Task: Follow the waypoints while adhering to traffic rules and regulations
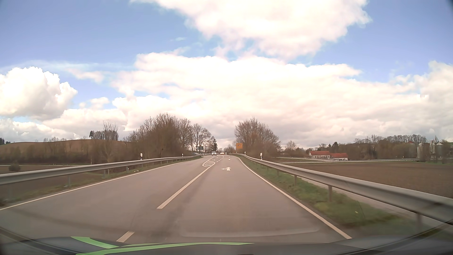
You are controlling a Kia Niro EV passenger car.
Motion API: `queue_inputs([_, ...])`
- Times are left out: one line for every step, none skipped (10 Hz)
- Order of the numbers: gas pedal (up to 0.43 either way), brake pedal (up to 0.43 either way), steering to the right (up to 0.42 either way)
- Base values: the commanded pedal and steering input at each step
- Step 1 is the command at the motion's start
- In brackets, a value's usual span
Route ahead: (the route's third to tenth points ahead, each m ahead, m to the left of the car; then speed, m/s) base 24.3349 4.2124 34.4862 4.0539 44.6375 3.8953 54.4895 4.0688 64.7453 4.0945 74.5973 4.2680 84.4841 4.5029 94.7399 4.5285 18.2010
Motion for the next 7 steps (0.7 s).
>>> queue_inputs([0.177, 0.0, 0.0])
queue_inputs([0.189, 0.0, 0.0])
queue_inputs([0.189, 0.0, 0.001])
queue_inputs([0.189, 0.0, 0.002])
queue_inputs([0.189, 0.0, 0.003])
queue_inputs([0.189, 0.0, 0.004])
queue_inputs([0.189, 0.0, 0.004])
